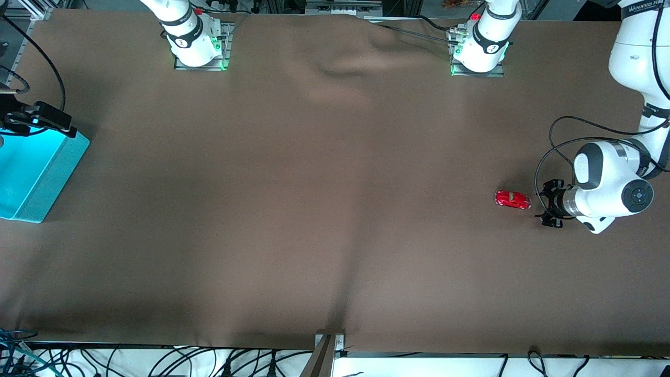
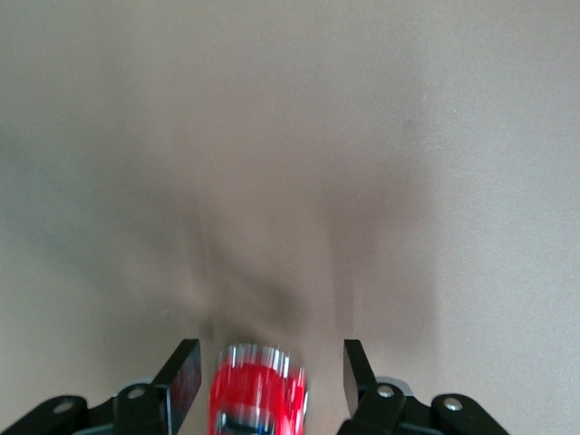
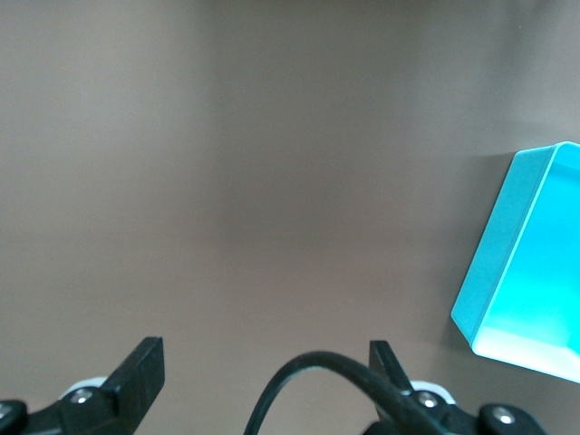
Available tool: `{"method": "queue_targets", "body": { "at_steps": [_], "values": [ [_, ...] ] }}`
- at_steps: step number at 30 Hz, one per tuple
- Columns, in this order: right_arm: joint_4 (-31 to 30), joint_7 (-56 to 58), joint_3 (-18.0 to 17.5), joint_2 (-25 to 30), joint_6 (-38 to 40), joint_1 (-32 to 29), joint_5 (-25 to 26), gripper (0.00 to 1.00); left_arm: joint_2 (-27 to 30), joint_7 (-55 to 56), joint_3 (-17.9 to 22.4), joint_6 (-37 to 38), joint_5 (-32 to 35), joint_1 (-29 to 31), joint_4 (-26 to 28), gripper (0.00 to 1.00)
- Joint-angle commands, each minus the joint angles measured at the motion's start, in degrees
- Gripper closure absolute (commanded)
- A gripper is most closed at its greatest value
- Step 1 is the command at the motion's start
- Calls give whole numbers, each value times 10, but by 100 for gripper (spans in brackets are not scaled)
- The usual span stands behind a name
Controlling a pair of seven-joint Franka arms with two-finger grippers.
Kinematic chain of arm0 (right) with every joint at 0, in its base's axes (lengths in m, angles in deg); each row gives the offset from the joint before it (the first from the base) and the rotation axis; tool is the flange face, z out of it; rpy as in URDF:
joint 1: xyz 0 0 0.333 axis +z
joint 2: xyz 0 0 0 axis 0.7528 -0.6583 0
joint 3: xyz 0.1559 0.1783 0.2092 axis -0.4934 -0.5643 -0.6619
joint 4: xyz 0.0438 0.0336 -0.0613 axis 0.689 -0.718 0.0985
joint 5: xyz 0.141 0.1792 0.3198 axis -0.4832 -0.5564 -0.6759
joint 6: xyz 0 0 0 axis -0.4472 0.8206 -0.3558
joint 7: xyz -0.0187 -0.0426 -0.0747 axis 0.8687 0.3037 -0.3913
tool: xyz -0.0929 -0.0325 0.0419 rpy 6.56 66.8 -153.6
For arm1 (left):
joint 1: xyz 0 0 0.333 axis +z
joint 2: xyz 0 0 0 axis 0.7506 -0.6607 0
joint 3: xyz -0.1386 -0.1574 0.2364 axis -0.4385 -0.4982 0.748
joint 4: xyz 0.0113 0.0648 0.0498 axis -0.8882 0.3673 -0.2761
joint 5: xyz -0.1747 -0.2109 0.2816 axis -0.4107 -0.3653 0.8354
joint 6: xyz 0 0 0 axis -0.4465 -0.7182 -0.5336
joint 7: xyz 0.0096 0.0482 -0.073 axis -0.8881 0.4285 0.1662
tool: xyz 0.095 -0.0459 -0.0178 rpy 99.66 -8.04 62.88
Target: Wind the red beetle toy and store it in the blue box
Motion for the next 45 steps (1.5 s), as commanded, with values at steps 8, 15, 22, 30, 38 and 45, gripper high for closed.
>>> {"method": "queue_targets", "body": {
  "at_steps": [8,15,22,30,38,45],
  "values": [
    [13,5,1,-3,7,-2,-8,0,-8,-3,-5,18,14,2,-16,29],
    [13,4,1,-3,7,-1,-9,0,-8,-2,-7,18,14,-1,-16,28],
    [13,5,1,-3,6,-1,-9,0,-7,2,-8,18,13,-3,-16,28],
    [13,5,1,-3,6,-1,-9,0,-7,2,-8,19,13,-4,-16,28],
    [13,5,0,-3,5,-1,-9,0,-2,-3,-11,25,14,-5,-17,21],
    [13,4,0,-3,5,-1,-10,0,1,-6,-32,46,21,-5,-39,6]
  ]
}}
